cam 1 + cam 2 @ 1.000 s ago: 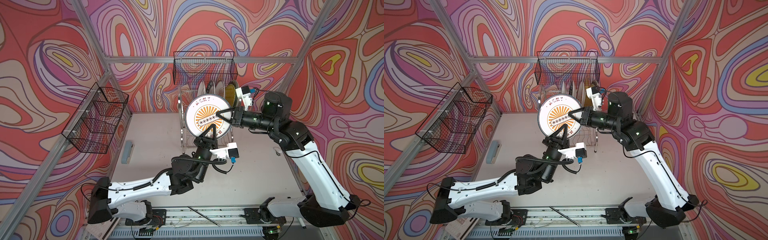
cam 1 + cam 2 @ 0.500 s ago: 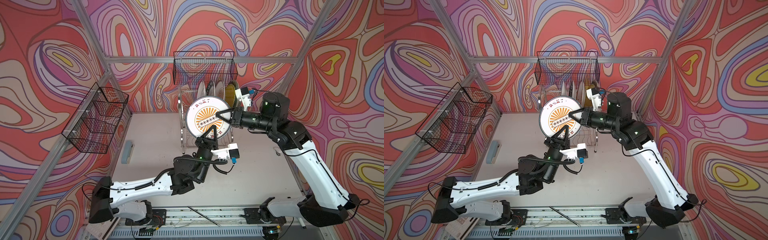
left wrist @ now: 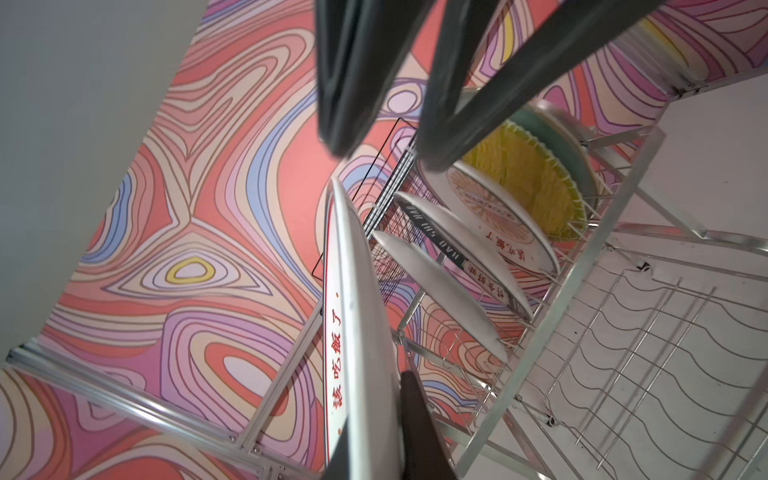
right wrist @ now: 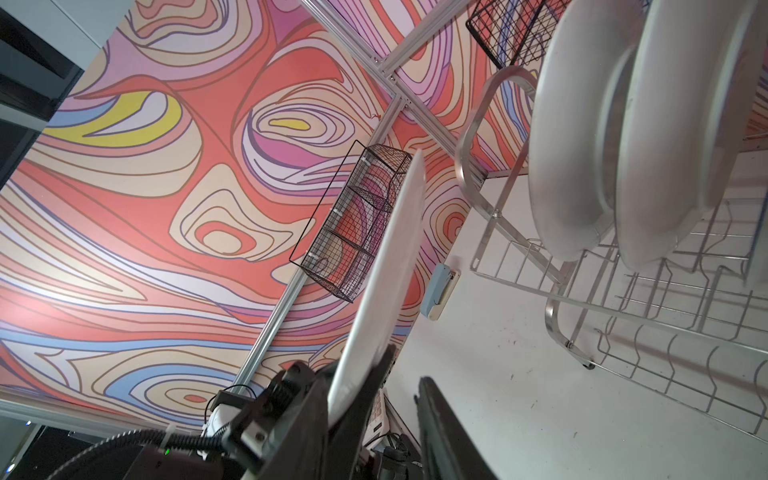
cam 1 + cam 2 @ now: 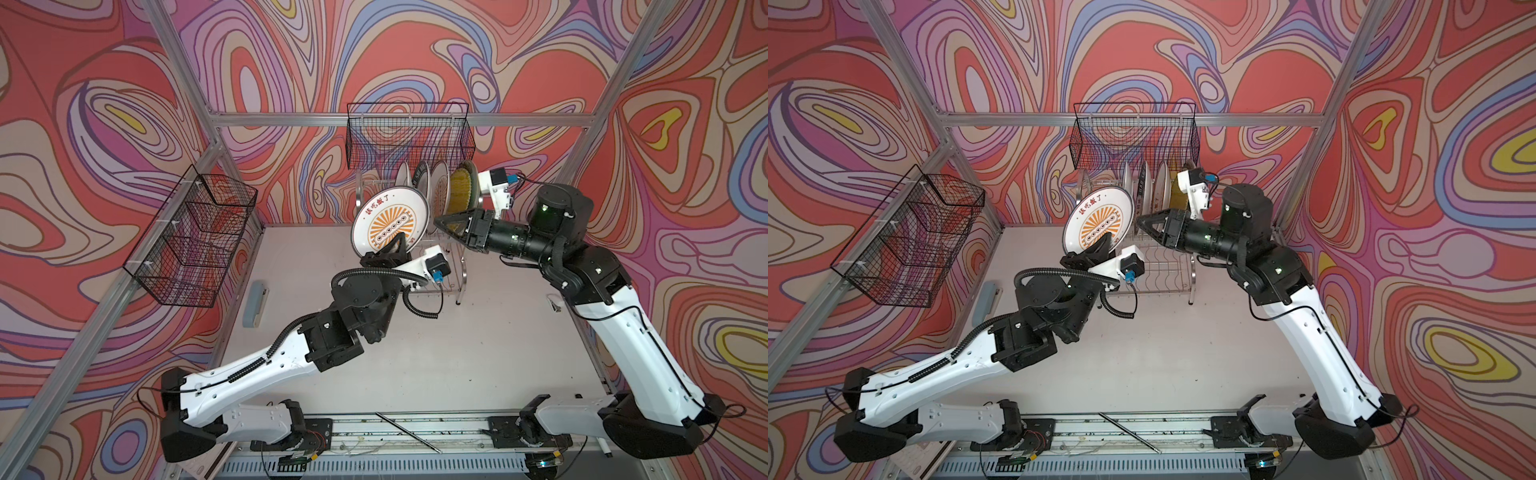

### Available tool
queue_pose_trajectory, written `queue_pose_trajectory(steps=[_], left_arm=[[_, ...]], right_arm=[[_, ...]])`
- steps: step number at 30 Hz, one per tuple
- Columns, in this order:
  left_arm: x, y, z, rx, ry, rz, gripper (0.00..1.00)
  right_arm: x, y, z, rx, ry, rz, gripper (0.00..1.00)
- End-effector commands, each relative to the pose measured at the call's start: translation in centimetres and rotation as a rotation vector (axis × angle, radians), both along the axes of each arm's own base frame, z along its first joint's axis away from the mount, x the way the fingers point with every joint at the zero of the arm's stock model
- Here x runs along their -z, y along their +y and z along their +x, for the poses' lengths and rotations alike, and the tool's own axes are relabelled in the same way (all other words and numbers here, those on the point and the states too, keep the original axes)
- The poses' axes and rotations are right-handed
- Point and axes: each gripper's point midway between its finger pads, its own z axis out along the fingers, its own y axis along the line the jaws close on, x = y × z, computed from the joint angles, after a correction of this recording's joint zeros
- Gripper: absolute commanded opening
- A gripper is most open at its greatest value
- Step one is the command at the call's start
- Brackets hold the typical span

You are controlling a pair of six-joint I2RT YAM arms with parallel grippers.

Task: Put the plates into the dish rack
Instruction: 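Lower the plate into a rack slot with the right gripper while the left steadies it, then open the right gripper and pull it back while the left gripper grips the plate top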

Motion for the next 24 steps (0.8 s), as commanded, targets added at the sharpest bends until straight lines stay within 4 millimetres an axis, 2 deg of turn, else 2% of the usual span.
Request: queue_pose_trajectory(steps=[1, 8, 14, 17, 24], left_arm=[[-2.0, 2.6, -0.4, 0.006, 0.059, -0.172, 0.00], [-2.9, 4.5, 0.7, 0.014, 0.168, -0.287, 0.00], [-3.1, 5.7, 1.9, 0.039, 0.341, -0.389, 0.00], [-3.2, 5.8, 2.4, 0.058, 0.405, -0.436, 0.00], [-3.6, 5.9, 4.1, 0.075, 0.520, -0.545, 0.00]], right_arm=[[-2.0, -0.8, -1.1, 0.003, -0.079, 0.018, 0.38], [-2.4, -1.6, -1.4, 0.037, -0.101, 0.000, 0.39], [-1.3, -2.6, -1.3, 0.095, -0.104, -0.027, 0.39], [0.5, -3.1, -1.1, 0.127, -0.090, -0.043, 0.39], [6.8, -2.5, -0.9, 0.092, -0.011, -0.110, 0.39]])
